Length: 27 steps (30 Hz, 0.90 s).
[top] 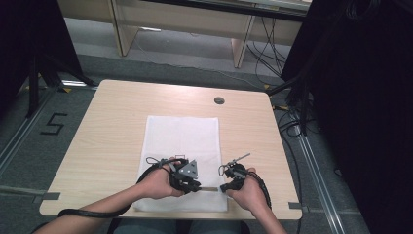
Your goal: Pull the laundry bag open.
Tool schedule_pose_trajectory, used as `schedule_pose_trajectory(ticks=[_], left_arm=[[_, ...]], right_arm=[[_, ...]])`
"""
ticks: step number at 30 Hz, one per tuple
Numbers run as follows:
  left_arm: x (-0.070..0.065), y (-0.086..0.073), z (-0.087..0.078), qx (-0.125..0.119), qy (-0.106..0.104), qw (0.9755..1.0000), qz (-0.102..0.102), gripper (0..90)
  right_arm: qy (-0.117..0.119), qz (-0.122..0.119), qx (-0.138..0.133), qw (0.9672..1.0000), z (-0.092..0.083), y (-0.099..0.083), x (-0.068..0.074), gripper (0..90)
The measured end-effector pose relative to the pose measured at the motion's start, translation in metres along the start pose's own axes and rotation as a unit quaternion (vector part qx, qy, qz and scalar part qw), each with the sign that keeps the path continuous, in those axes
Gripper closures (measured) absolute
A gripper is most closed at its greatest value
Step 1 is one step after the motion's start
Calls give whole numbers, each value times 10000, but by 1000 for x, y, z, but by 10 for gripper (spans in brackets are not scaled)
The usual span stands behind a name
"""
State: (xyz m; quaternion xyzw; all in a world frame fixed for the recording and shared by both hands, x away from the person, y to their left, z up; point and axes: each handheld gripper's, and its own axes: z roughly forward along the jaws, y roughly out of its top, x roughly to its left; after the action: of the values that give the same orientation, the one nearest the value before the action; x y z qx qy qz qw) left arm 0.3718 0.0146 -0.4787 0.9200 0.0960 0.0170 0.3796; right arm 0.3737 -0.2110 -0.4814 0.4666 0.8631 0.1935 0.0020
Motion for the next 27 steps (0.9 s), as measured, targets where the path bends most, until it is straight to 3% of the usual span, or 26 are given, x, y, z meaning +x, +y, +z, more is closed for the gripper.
schedule_pose_trajectory(ticks=[6,10,17,21,27], left_arm=[[-1,1,-1,-38,41,9999,86,818],[1,-1,-3,-93,12,9999,-57,818],[-1,-3,-5,-54,27,10000,30,818],[0,-5,-6,-92,18,9999,-61,818],[0,-5,-8,-88,18,9999,-74,818]], right_arm=[[-17,-20,-3,10000,0,0,0,900],[-38,31,-43,10000,1,0,1,900],[-78,-3,-50,10000,1,0,2,900],[-112,-1,33,9999,-1,0,3,900],[-76,0,-61,10000,1,0,2,900]])
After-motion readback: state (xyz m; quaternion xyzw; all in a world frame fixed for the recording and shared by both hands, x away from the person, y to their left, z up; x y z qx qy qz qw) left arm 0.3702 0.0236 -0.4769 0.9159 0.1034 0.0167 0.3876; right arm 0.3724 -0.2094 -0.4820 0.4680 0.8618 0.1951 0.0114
